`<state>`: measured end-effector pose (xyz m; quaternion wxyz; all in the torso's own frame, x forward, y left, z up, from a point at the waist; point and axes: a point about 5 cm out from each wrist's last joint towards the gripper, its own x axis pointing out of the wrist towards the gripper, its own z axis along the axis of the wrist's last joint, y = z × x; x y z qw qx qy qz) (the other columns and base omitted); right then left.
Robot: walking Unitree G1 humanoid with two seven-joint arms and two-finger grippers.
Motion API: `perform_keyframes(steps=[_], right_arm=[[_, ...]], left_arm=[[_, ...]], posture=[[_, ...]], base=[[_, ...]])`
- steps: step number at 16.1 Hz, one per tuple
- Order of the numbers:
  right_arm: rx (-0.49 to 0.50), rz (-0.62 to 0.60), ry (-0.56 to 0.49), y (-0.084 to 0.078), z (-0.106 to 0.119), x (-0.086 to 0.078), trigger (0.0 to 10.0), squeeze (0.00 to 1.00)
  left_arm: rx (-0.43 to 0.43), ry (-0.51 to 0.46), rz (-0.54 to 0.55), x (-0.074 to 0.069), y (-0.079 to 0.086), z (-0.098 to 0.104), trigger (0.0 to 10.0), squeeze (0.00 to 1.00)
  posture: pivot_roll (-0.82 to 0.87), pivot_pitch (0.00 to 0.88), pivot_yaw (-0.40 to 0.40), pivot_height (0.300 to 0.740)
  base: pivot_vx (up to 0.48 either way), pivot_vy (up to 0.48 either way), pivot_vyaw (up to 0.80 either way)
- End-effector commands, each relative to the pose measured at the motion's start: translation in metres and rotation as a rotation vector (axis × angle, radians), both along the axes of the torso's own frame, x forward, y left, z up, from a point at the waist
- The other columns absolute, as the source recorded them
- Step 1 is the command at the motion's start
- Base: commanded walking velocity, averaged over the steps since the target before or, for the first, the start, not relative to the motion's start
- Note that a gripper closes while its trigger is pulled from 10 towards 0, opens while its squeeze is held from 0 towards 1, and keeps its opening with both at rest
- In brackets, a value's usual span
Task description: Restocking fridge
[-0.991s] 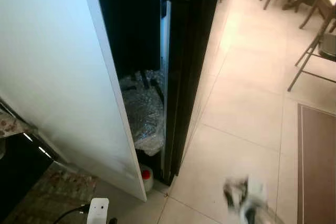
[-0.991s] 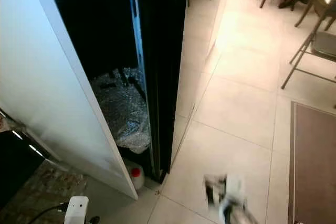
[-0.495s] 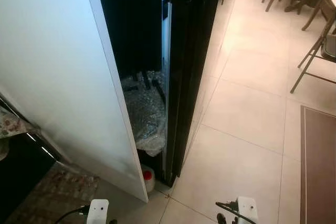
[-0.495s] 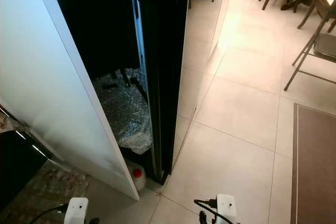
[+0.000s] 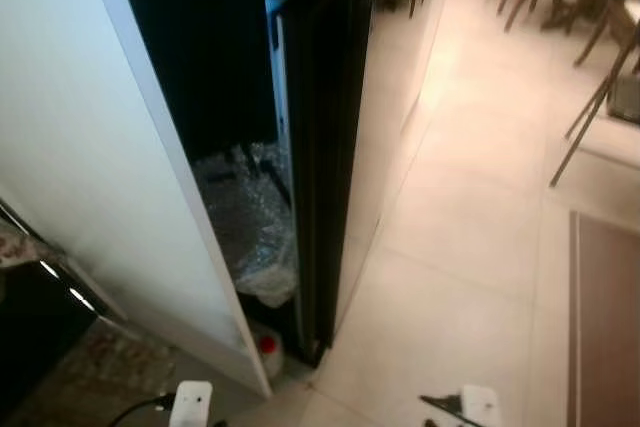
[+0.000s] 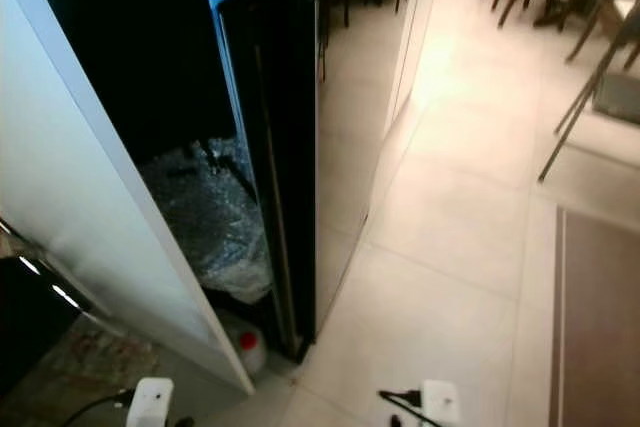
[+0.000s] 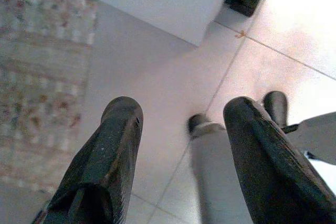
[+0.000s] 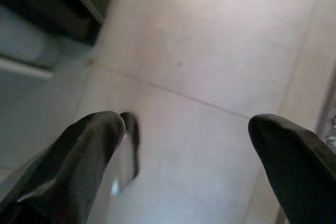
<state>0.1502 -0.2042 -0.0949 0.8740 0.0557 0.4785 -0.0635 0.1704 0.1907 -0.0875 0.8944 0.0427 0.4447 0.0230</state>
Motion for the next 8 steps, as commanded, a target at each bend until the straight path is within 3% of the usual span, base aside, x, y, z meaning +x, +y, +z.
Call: perform_keyframes(steps=[1, 8], right_arm=[[0.012, -0.011, 0.007, 0.0040, -0.0018, -0.0029, 10.0, 0.00], [0.007, -0.031, 0.003, 0.0040, -0.0013, -0.0012, 10.0, 0.00]], left_arm=[[0.014, 0.029, -0.012, -0.0071, 0.0034, -0.0029, 10.0, 0.00], [0.015, 0.029, 0.005, -0.0071, 0.0064, -0.0025, 10.0, 0.00]], posture=[[-0.14, 0.068, -0.011, 0.740], [-0.15, 0.083, -0.016, 0.740]], base=[[0.000, -0.349, 0.00], [0.000, -0.339, 0.00]])
